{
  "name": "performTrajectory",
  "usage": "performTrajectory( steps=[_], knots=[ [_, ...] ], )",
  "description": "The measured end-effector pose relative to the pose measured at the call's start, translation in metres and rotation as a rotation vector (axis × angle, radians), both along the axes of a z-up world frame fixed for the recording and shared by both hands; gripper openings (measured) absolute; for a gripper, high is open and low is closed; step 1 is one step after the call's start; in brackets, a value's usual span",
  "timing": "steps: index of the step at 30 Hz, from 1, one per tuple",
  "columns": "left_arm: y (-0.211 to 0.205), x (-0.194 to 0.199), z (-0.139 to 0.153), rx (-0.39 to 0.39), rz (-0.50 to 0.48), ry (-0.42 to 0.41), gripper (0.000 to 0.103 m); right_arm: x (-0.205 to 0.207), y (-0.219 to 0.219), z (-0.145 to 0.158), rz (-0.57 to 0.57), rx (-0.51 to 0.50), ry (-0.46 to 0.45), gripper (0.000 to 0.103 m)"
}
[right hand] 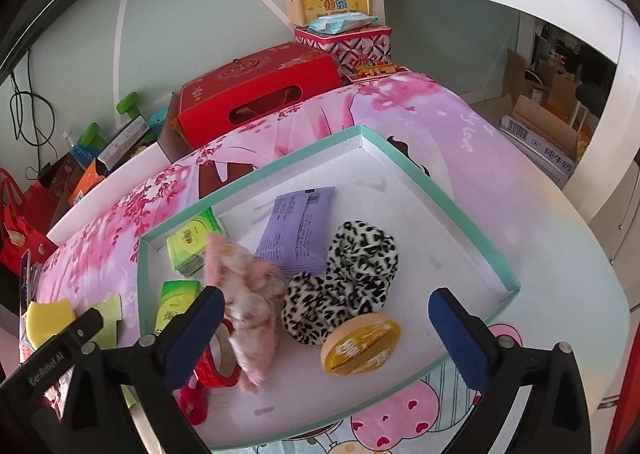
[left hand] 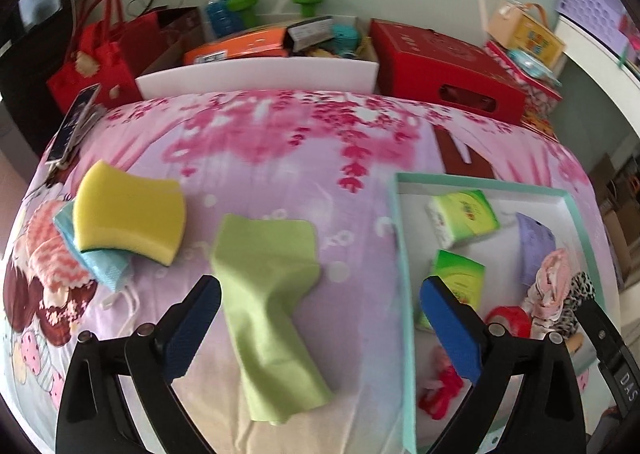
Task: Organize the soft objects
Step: 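Carry the scrunchie and tape roll into the white tray and open both tools, then withdraw both tools from the tray toward the green cloth and sponge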
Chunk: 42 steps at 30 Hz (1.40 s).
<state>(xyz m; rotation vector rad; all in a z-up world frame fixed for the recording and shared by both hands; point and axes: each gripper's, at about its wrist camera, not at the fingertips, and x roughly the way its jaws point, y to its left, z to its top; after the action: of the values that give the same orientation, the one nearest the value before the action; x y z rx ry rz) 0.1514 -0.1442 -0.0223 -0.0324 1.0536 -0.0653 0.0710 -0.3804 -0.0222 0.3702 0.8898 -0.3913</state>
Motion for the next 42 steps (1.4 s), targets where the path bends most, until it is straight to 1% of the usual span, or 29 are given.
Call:
performTrajectory(
  steps=[4,12,14,17,19,24,28,31,35,39,42],
  knots=[
    [0.013,0.003,-0.001,0.005,0.043,0.005,0.1,0.001,0.001,-0.001,0.005,0.005,0.003,0.103],
    [0.031,0.006,0.0,0.002,0.09,0.017,0.1,0.004,0.008,0.0,0.025,-0.013,0.014,0.103],
    [0.035,0.007,0.0,0.008,0.099,0.026,0.1,0.004,0.01,0.002,0.031,-0.019,0.01,0.103],
    [0.042,0.008,0.002,-0.004,0.115,0.029,0.1,0.004,0.016,0.007,0.041,-0.028,-0.01,0.103],
    [0.048,0.008,0.008,-0.006,0.134,0.014,0.1,0.005,0.021,0.012,0.05,-0.028,-0.023,0.103],
    [0.069,0.007,0.028,0.007,0.183,-0.061,0.1,0.009,0.035,0.022,0.072,-0.023,-0.057,0.103],
    [0.097,0.011,0.037,-0.025,0.24,-0.08,0.1,0.016,0.052,0.032,0.106,-0.024,-0.079,0.103],
    [0.119,0.015,0.035,-0.056,0.271,-0.066,0.1,0.026,0.075,0.039,0.167,-0.023,-0.081,0.103],
    [0.15,0.015,0.028,-0.074,0.312,-0.013,0.1,0.04,0.116,0.046,0.285,-0.032,-0.081,0.103],
    [0.181,0.01,0.025,-0.133,0.361,-0.006,0.1,0.054,0.163,0.045,0.403,-0.046,-0.068,0.103],
    [0.198,0.009,0.021,-0.125,0.383,-0.002,0.1,0.065,0.193,0.037,0.467,-0.057,-0.041,0.103]
  ],
)
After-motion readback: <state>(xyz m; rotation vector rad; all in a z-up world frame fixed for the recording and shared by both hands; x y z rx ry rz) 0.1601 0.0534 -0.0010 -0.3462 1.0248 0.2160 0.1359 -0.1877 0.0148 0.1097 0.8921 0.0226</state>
